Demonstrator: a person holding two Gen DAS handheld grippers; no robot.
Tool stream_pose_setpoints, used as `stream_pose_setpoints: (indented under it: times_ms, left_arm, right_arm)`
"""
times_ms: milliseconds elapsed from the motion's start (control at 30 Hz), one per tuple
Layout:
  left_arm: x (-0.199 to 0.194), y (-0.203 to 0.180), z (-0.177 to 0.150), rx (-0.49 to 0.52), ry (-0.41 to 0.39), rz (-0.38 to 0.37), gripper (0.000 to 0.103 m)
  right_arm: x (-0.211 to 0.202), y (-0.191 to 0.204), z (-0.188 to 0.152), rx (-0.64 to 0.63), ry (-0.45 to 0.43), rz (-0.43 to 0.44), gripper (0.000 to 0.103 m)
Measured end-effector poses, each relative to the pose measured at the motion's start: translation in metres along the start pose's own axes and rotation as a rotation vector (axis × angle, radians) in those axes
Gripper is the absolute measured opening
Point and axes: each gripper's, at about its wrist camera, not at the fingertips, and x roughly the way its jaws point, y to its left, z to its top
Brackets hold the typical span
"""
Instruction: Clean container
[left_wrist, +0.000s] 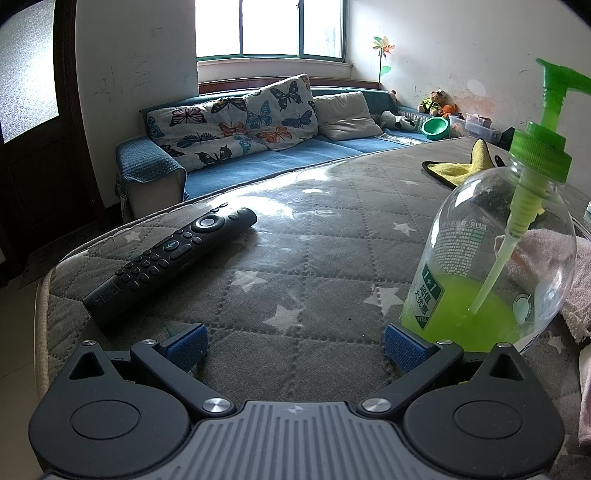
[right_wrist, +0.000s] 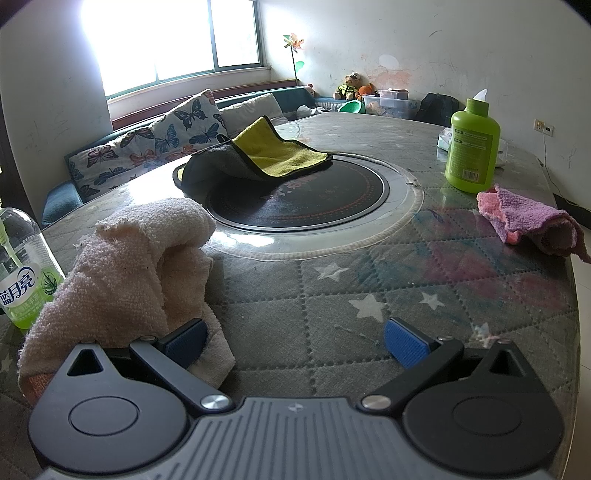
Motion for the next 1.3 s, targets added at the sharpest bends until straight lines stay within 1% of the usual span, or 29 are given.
stream_pose_setpoints:
  times_ms: [533, 1300]
  left_arm:
    - [-0.009, -0.009, -0.006, -0.014, -0.001, 0.029, 0.103]
    - [-0.025, -0.018, -0.017, -0.015, -0.003, 0.029, 0.103]
  right_arm:
    - [0.000, 0.000, 0.000, 0.000, 0.000, 0.000, 0.103]
    - [0.000, 0.000, 0.000, 0.001, -0.001, 0.001, 0.103]
